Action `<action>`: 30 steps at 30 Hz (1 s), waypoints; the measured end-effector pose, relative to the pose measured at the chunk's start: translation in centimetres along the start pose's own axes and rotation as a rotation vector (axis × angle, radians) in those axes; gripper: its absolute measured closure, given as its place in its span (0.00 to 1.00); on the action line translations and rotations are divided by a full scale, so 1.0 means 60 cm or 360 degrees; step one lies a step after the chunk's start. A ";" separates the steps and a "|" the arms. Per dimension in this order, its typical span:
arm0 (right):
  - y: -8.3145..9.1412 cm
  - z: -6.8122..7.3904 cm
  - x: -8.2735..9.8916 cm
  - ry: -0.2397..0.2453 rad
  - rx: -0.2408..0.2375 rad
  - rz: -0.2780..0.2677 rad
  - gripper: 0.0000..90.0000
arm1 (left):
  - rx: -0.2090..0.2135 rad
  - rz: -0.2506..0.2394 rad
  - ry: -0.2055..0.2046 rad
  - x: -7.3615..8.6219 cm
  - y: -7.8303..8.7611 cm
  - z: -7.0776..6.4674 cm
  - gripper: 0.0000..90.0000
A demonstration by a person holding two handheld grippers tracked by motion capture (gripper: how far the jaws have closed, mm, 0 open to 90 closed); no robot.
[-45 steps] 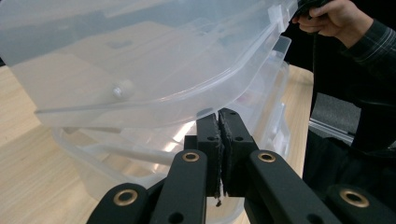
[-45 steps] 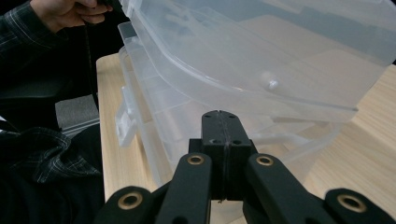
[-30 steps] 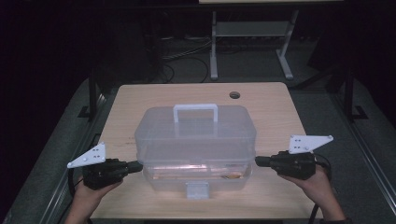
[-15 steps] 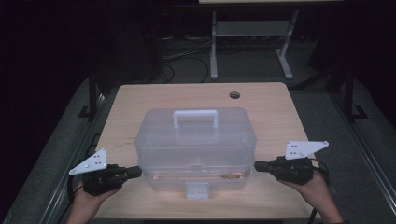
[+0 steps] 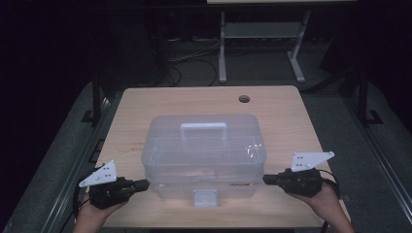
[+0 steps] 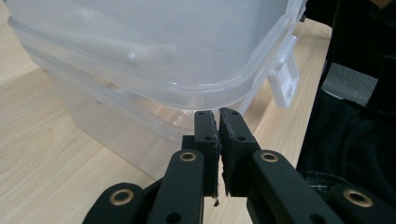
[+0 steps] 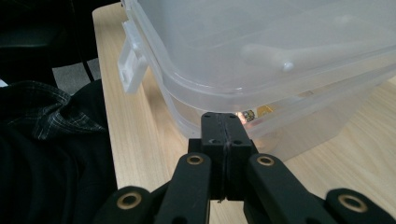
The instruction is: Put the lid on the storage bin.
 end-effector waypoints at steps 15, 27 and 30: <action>-0.007 0.005 0.008 0.0044 0.0012 0.0084 1.00 | -0.0024 0.0095 0.0001 0.010 -0.005 -0.001 0.95; 0.002 -0.005 0.021 0.0025 0.0052 0.0072 1.00 | -0.0080 0.0146 0.0018 0.023 0.006 0.002 0.94; 0.005 -0.014 0.030 -0.0001 0.0094 0.0069 0.96 | -0.0112 0.0150 0.0038 0.027 0.012 0.006 0.90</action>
Point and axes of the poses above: each handheld gripper's, and its own axes: y roughly backward along the jaws, x roughly out of its underside, z roughly to its left, the point moved 1 cm from there along -y, roughly forward along the jaws, and after that the axes turned 14 degrees about x, right-handed, at the moved point
